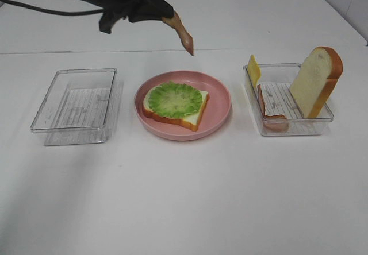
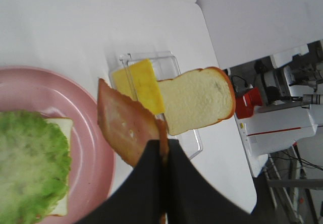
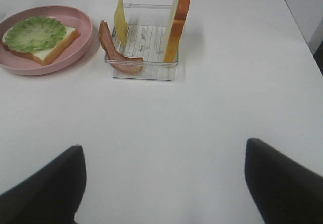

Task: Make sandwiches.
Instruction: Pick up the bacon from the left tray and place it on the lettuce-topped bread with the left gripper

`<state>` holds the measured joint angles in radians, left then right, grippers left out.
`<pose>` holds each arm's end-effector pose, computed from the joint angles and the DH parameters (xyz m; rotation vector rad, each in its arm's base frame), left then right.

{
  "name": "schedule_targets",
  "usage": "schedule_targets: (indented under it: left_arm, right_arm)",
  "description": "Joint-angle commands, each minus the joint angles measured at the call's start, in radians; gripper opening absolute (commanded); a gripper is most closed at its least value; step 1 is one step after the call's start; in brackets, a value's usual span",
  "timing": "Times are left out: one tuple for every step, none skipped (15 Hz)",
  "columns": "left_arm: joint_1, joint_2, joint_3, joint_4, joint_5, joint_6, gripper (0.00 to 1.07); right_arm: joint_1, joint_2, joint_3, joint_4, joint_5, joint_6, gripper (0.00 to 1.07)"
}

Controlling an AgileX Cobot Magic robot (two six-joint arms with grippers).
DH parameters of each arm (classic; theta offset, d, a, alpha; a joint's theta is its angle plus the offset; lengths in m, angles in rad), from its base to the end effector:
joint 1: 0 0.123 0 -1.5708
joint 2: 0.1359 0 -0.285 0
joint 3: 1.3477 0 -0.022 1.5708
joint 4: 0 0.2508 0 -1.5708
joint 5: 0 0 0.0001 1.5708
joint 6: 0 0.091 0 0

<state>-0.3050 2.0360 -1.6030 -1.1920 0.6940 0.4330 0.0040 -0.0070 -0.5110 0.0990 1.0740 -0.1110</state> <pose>0.4254 -0.1907 0.2498 -0.0340 2.3491 -1.2136 -0.0080 0.0079 0.2795 -0.1234 2.0323 0.0511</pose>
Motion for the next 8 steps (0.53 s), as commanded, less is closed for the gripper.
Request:
schedule_targets:
  left_arm:
    - [-0.038,0.077,-0.002,-0.176,-0.012,0.103,0.00]
    - [-0.049,0.108,-0.002,-0.236,-0.007,0.149,0.00]
    - [-0.054,0.138,-0.002,-0.279,-0.002,0.187,0.00]
    - [-0.061,0.168,-0.002,-0.313,0.011,0.202,0.00]
    - [-0.064,0.198,-0.002,-0.319,0.034,0.203,0.00]
    - [-0.064,0.225,-0.002,-0.314,0.065,0.203,0.00]
    - [-0.064,0.243,-0.002,-0.299,0.091,0.203,0.00]
    - [-0.058,0.252,-0.002,-0.267,0.097,0.203,0.00]
  right_arm:
    - [-0.004,-0.013,0.005,-0.003,-0.011,-0.005,0.80]
    - [-0.004,-0.013,0.005,-0.003,-0.011,-0.005,0.80]
    - [-0.004,-0.013,0.005,-0.003,-0.011,-0.005,0.80]
    - [-0.004,-0.013,0.005,-0.004,-0.011,-0.005,0.80]
    - [-0.004,-0.013,0.005,-0.003,-0.011,-0.005,0.80]
    - [-0.004,-0.013,0.005,-0.003,-0.011,-0.005,0.80]
    - [-0.004,-0.013,0.005,-0.003,-0.011,-0.005,0.80]
    - [-0.004,-0.013,0.005,-0.004,-0.011,-0.005,0.80]
